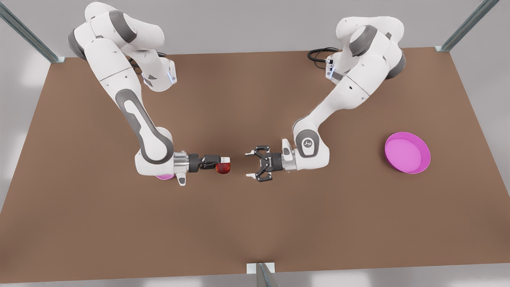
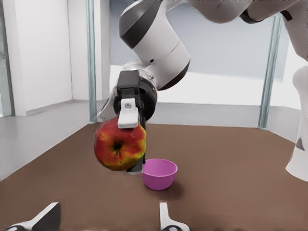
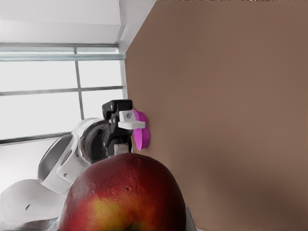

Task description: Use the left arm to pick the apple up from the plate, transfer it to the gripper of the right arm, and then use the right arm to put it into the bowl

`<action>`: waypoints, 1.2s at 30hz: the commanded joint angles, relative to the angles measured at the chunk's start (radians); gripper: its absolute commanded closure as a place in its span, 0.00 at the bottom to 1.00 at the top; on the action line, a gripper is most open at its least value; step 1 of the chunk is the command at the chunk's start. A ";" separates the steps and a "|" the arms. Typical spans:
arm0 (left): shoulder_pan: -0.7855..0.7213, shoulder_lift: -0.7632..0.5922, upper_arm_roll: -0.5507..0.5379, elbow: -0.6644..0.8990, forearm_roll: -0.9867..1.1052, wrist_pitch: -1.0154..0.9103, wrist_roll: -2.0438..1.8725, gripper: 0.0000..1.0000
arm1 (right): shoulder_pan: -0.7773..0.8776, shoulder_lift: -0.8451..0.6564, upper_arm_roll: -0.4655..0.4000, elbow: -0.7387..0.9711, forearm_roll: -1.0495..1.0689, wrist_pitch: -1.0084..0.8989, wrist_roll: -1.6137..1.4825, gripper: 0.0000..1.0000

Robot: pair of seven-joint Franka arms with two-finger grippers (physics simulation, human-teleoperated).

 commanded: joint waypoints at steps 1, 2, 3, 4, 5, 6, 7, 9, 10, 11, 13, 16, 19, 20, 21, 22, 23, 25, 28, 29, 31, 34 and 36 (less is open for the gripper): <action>0.111 -0.073 -0.005 -0.094 0.172 -0.091 -0.101 0.00 | -0.009 -0.003 -0.001 0.001 -0.003 -0.002 0.006 0.24; 0.215 -0.156 0.001 -0.116 0.447 -0.132 -0.302 0.00 | -0.014 -0.003 -0.001 0.001 -0.003 -0.002 0.006 0.24; 0.330 -0.213 -0.002 -0.091 0.796 -0.208 -0.579 0.00 | -0.028 -0.003 -0.001 0.001 -0.004 -0.002 0.005 0.24; 0.367 -0.263 0.001 -0.052 0.991 -0.258 -0.712 0.00 | -0.031 -0.005 -0.001 0.001 -0.004 -0.004 0.003 0.24; 0.419 -0.274 0.007 0.029 1.170 -0.365 -0.842 0.00 | -0.041 -0.008 -0.001 -0.001 -0.012 -0.002 0.003 0.24; 0.437 -0.282 0.011 0.167 1.380 -0.538 -1.029 0.00 | -0.060 -0.012 -0.001 -0.001 -0.043 -0.004 0.006 0.24; 0.437 -0.291 0.009 0.278 1.542 -0.692 -1.206 0.00 | -0.077 -0.023 -0.001 -0.005 -0.061 -0.004 0.006 0.24; 0.435 -0.380 0.020 0.291 1.758 -0.789 -1.570 0.00 | -0.109 -0.024 -0.001 -0.008 -0.119 -0.022 0.008 0.24; 0.435 -0.408 0.046 0.307 1.766 -0.789 -1.735 0.00 | -0.126 -0.024 -0.001 -0.010 -0.139 -0.028 0.006 0.24; 0.444 -0.451 0.070 0.311 1.742 -0.814 -2.012 0.00 | -0.161 -0.026 -0.001 -0.010 -0.177 -0.073 0.006 0.24; 0.454 -0.541 0.098 0.312 1.639 -0.898 -2.335 0.00 | -0.222 -0.074 -0.001 -0.056 -0.254 -0.109 0.005 0.24; 0.053 -0.632 0.553 0.179 1.475 -0.782 -2.321 0.00 | -0.304 -0.081 0.001 -0.057 -0.383 -0.183 0.000 0.24; 0.081 -0.658 0.560 0.174 1.476 -0.782 -2.320 0.00 | -0.354 -0.101 0.001 -0.073 -0.463 -0.237 -0.006 0.24; 0.078 -0.652 0.560 0.174 1.476 -0.782 -2.321 0.00 | -0.362 -0.110 0.001 -0.080 -0.493 -0.246 -0.006 0.24; 0.081 -0.647 0.558 0.174 1.475 -0.782 -2.318 0.00 | -0.373 -0.116 0.001 -0.082 -0.527 -0.255 -0.005 0.24; 0.078 -0.646 0.560 0.174 1.475 -0.782 -2.321 0.00 | -0.376 -0.123 0.001 -0.083 -0.552 -0.255 -0.005 0.24; 0.076 -0.644 0.558 0.174 1.473 -0.782 -2.323 0.00 | -0.391 -0.121 -0.001 -0.088 -0.584 -0.257 -0.006 0.24; 0.075 -0.644 0.558 0.174 1.473 -0.782 -2.324 0.00 | -0.400 -0.118 -0.001 -0.088 -0.639 -0.252 -0.005 0.24; 0.073 -0.644 0.558 0.174 1.473 -0.782 -2.324 0.00 | -0.396 -0.112 -0.001 -0.085 -0.672 -0.198 0.008 0.24; 0.071 -0.644 0.557 0.174 1.473 -0.782 -2.324 0.00 | -0.391 -0.110 -0.002 -0.085 -0.684 -0.182 0.011 0.24; 0.070 -0.643 0.557 0.174 1.473 -0.782 -2.326 0.00 | -0.390 -0.101 -0.002 -0.085 -0.695 -0.154 0.031 0.24; 0.070 -0.643 0.557 0.171 1.472 -0.782 -2.326 0.00 | -0.390 -0.083 -0.005 -0.085 -0.736 -0.111 0.034 0.23; 0.070 -0.644 0.557 0.171 1.472 -0.782 -2.326 0.00 | -0.388 -0.081 -0.005 -0.085 -0.787 -0.083 0.087 0.23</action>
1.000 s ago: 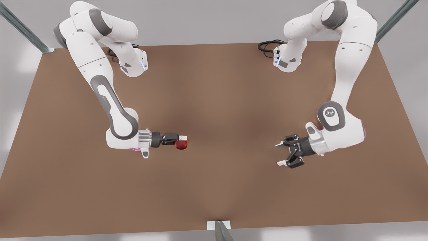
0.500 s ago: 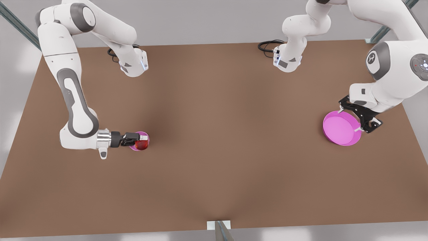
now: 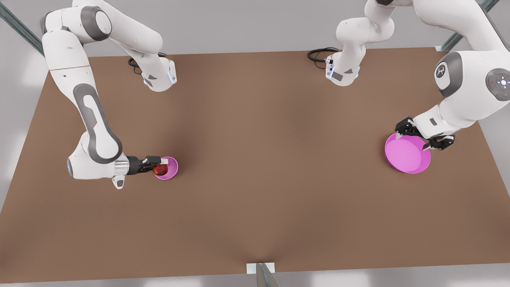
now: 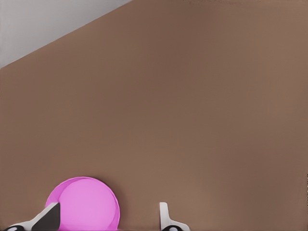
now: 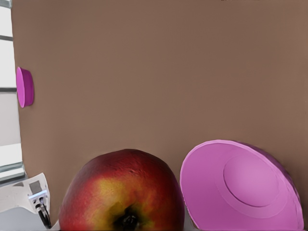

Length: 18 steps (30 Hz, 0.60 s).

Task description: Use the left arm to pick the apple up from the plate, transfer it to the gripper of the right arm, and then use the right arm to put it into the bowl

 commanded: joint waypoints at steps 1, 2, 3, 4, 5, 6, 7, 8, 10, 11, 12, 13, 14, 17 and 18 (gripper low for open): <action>0.005 -0.001 0.000 0.000 -0.001 -0.003 -0.440 0.00 | 0.009 0.000 0.000 0.000 -0.053 0.057 0.078 0.24; 0.006 -0.001 0.000 0.000 -0.001 -0.003 -0.440 0.00 | 0.012 0.002 0.000 0.001 -0.099 0.057 0.108 0.23; 0.006 0.000 0.000 0.000 -0.001 -0.003 -0.440 0.00 | 0.013 0.003 0.000 0.000 -0.100 0.064 0.112 0.24; 0.006 -0.001 0.000 0.000 -0.001 -0.003 -0.440 0.00 | 0.013 0.008 0.000 0.000 -0.103 0.064 0.118 0.23; 0.005 -0.003 0.000 0.003 -0.001 -0.003 -0.441 0.00 | 0.013 0.013 0.000 0.001 -0.143 0.068 0.141 0.23; 0.003 -0.005 0.000 0.003 0.001 -0.003 -0.441 0.00 | 0.012 0.026 0.000 0.001 -0.143 0.070 0.142 0.23; 0.003 -0.003 0.000 0.000 -0.001 -0.003 -0.440 0.00 | 0.013 0.028 0.000 0.001 -0.143 0.070 0.142 0.23; 0.003 -0.003 0.000 0.003 -0.001 -0.003 -0.441 0.00 | 0.013 0.033 0.000 0.001 -0.143 0.070 0.142 0.23; 0.005 -0.003 0.000 0.000 -0.001 -0.003 -0.438 0.00 | 0.012 0.040 0.000 0.001 -0.145 0.070 0.142 0.23; 0.005 -0.003 0.000 0.000 -0.001 -0.003 -0.438 0.00 | 0.012 0.045 -0.001 0.001 -0.145 0.070 0.142 0.21; 0.005 -0.003 0.000 0.000 0.001 -0.003 -0.437 0.00 | 0.012 0.046 -0.001 0.000 -0.146 0.070 0.142 0.21; 0.006 -0.001 0.000 0.000 0.001 -0.003 -0.438 0.00 | 0.012 0.046 -0.001 0.000 -0.149 0.070 0.142 0.21; 0.008 -0.001 0.001 0.000 0.001 -0.003 -0.438 0.00 | 0.012 0.052 -0.001 0.000 -0.160 0.070 0.144 0.21; 0.006 -0.001 0.001 0.000 -0.001 -0.003 -0.440 0.00 | 0.007 0.057 -0.003 0.003 -0.168 0.068 0.142 0.03; 0.006 -0.001 0.001 0.000 -0.001 -0.003 -0.440 0.00 | 0.004 0.057 -0.003 0.020 -0.188 0.065 0.144 0.03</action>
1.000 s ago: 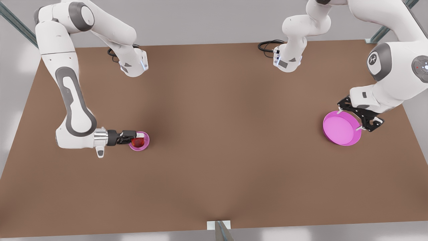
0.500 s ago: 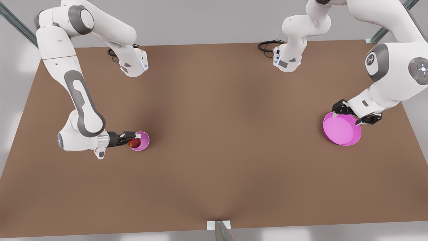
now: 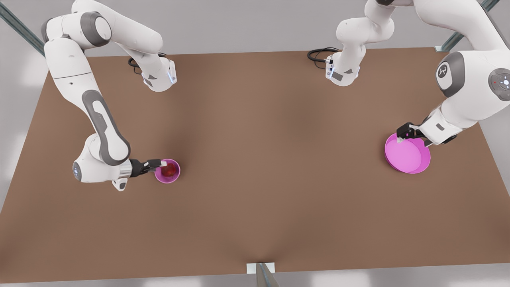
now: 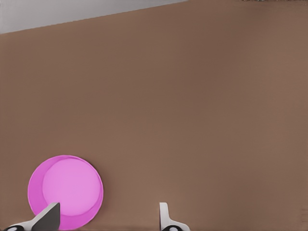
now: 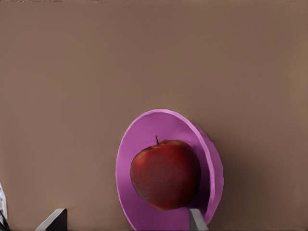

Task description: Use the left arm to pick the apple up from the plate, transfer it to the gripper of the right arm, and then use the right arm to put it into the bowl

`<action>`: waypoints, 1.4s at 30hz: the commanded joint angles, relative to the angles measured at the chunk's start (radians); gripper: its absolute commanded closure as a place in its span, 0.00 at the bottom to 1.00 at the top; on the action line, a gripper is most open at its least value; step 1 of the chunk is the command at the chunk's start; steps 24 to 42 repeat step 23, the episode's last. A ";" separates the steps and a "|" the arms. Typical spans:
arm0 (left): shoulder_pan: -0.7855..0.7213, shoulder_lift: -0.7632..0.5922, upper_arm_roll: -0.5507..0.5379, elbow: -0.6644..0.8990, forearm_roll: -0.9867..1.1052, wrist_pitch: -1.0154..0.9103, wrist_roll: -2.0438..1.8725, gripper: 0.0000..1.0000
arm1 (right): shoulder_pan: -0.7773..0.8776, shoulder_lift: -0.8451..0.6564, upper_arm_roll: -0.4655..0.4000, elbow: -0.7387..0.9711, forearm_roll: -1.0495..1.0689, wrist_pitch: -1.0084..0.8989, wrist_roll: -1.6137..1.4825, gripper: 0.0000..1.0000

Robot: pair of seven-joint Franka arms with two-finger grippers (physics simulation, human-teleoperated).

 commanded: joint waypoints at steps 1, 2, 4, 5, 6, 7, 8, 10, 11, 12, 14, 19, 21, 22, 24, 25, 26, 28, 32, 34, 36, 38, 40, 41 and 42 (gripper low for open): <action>-0.001 -0.001 0.000 0.000 0.000 0.000 -0.162 0.00 | -0.003 -0.003 0.000 0.030 -0.030 -0.008 0.057 0.03; -0.002 -0.001 0.000 0.000 0.000 0.000 -0.164 0.00 | -0.006 -0.011 0.000 0.057 -0.060 -0.014 0.094 0.03; -0.002 -0.001 0.000 0.000 0.002 0.000 -0.164 0.00 | 0.005 -0.058 0.012 0.174 -0.208 -0.103 0.221 0.03; -0.002 -0.001 0.000 0.000 0.002 0.000 -0.164 0.00 | 0.009 -0.074 0.048 0.287 -0.319 -0.179 0.316 0.00; -0.002 -0.001 -0.002 0.000 0.002 0.000 -0.162 0.00 | 0.009 -0.074 0.101 0.413 -0.477 -0.259 0.388 0.00; -0.006 -0.001 -0.002 0.000 0.003 0.000 -0.162 0.00 | 0.009 -0.075 0.166 0.532 -0.594 -0.353 0.430 0.00; -0.007 -0.001 -0.002 0.004 0.003 0.000 -0.162 0.00 | 0.006 -0.095 0.230 0.637 -0.631 -0.468 0.506 0.00; -0.002 -0.004 -0.002 0.011 0.005 0.000 -0.158 0.00 | 0.038 -0.293 0.171 0.550 -0.622 -0.451 0.523 0.00; -0.001 -0.015 0.000 0.014 0.005 0.000 -0.156 0.00 | 0.254 -0.379 -0.085 0.467 -0.578 -0.427 0.526 0.00; -0.001 -0.015 0.000 0.014 0.008 0.000 -0.158 0.00 | 0.437 -0.394 -0.325 0.445 -0.504 -0.425 0.516 0.00; -0.004 -0.015 0.000 0.014 0.008 0.000 -0.161 0.00 | 0.460 -0.356 -0.354 0.451 -0.496 -0.424 0.523 0.00; -0.006 -0.012 0.000 0.014 0.008 -0.005 -0.162 0.00 | 0.465 -0.354 -0.351 0.461 -0.496 -0.433 0.514 0.00; -0.006 -0.010 0.000 0.014 0.008 -0.003 -0.162 0.00 | 0.467 -0.354 -0.350 0.461 -0.496 -0.431 0.514 0.00; -0.006 -0.010 0.000 0.014 0.008 -0.003 -0.161 0.00 | 0.467 -0.354 -0.350 0.462 -0.496 -0.431 0.514 0.00; -0.006 -0.010 0.000 0.014 0.008 -0.003 -0.162 0.00 | 0.465 -0.354 -0.350 0.462 -0.496 -0.431 0.513 0.00; -0.006 -0.010 0.000 0.014 0.008 -0.003 -0.162 0.00 | 0.465 -0.354 -0.350 0.462 -0.496 -0.431 0.513 0.00; -0.006 -0.010 0.000 0.014 0.008 -0.003 -0.162 0.00 | 0.465 -0.354 -0.350 0.462 -0.496 -0.431 0.513 0.00; -0.006 -0.010 0.000 0.014 0.008 -0.003 -0.162 0.00 | 0.465 -0.354 -0.350 0.462 -0.496 -0.431 0.513 0.00; -0.006 -0.010 0.000 0.014 0.008 -0.003 -0.162 0.00 | 0.465 -0.354 -0.350 0.462 -0.496 -0.431 0.513 0.00; -0.006 -0.010 0.000 0.014 0.008 -0.003 -0.162 0.00 | 0.465 -0.354 -0.350 0.462 -0.496 -0.431 0.513 0.00; -0.006 -0.010 0.000 0.014 0.008 -0.003 -0.162 0.00 | 0.465 -0.354 -0.350 0.462 -0.496 -0.431 0.513 0.00; -0.006 -0.010 0.000 0.014 0.008 -0.003 -0.162 0.00 | 0.465 -0.354 -0.350 0.462 -0.496 -0.431 0.513 0.00; -0.006 -0.010 0.000 0.014 0.008 -0.003 -0.162 0.00 | 0.465 -0.354 -0.350 0.462 -0.496 -0.431 0.513 0.00; -0.006 -0.010 0.000 0.014 0.008 -0.003 -0.162 0.00 | 0.465 -0.354 -0.350 0.462 -0.496 -0.431 0.513 0.00; -0.006 -0.010 0.000 0.014 0.008 -0.003 -0.162 0.00 | 0.465 -0.354 -0.350 0.462 -0.496 -0.431 0.513 0.00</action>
